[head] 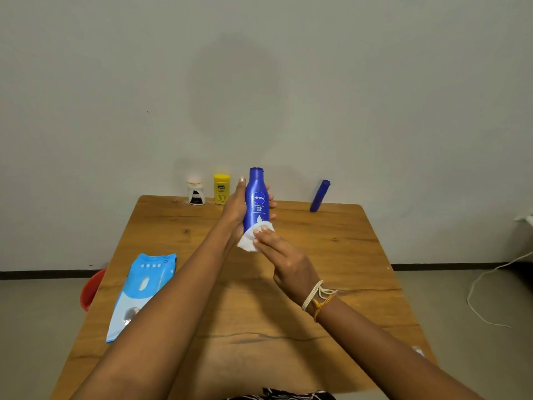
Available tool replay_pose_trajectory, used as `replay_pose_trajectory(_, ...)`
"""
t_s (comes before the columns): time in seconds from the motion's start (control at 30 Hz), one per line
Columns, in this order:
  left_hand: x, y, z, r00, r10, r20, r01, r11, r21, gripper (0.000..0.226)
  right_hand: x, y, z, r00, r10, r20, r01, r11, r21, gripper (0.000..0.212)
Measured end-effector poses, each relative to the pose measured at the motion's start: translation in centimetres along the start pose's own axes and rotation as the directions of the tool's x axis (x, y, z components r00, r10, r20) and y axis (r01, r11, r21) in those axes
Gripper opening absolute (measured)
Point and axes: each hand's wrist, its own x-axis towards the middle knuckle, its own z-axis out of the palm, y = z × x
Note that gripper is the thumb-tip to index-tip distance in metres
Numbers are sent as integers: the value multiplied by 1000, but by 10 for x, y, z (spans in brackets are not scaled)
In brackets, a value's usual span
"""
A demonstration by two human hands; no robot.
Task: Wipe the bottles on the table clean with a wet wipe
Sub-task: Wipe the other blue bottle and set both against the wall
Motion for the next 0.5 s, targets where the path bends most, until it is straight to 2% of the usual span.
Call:
replay_pose_trajectory(0.07, 0, -3, 6, 1000, 7, 10, -7, 1000, 1, 71, 7, 6, -12, 993, 63, -95, -60, 998, 33, 40)
replay_pose_trajectory(0.17, -1, -7, 18, 1000, 22, 22, -23, 999, 38, 75, 39, 17, -30, 926, 254, -280, -227, 966, 125, 48)
replay_pose_trajectory(0.23, -1, -12, 28, 999, 23, 43, -23, 1000, -15, 74, 59, 24, -39, 913, 310, -264, -286, 950, 127, 49)
replay_pose_trajectory(0.33, 0, -15, 39, 999, 29, 41, -25, 995, -97, 58, 65, 26, -37, 933, 340, -121, -326, 937, 125, 52)
replay_pose_trajectory(0.43, 1, -12, 41, 997, -8, 76, 18, 992, -128, 56, 39, 19, -28, 952, 293, -90, -287, 955, 75, 57)
replay_pose_trajectory(0.5, 3, -11, 37, 998, 19, 60, -12, 994, -112, 55, 15, 12, -23, 964, 249, -92, -248, 969, 22, 60)
